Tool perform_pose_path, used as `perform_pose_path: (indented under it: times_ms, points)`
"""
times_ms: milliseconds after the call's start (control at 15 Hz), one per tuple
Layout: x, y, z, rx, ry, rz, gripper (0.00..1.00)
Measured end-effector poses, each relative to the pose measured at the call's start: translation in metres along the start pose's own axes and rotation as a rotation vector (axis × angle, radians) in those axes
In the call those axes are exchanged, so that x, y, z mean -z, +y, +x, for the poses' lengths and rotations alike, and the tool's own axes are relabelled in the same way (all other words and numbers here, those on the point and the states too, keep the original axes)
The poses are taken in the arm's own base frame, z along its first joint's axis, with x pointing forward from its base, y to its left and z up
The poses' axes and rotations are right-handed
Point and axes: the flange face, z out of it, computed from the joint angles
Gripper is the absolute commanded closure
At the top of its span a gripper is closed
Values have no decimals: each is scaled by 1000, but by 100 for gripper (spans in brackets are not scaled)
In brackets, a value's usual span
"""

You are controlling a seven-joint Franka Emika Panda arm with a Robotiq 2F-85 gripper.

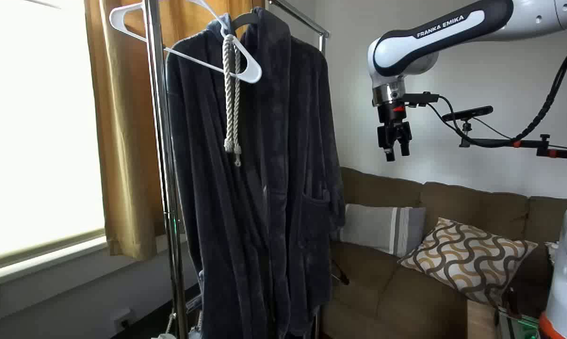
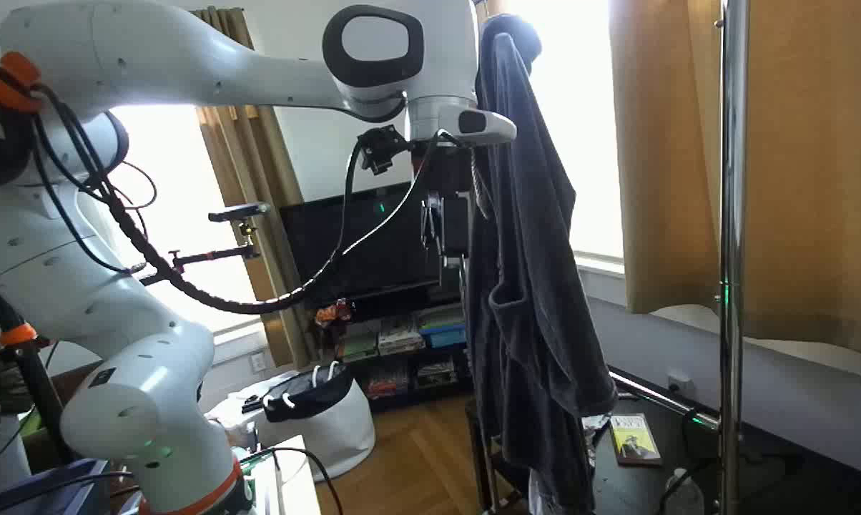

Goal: Move the hanger with the rob to the bottom rod

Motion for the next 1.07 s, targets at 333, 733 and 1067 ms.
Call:
perform_pose_path:
  times_ms: [333, 733, 1067]
  points:
    - [1, -2, 1, 0, 3, -1, 0]
    - [69, -94, -1, 57, 159, 47, 0]
    - [174, -158, -34, -21, 359, 222, 0]
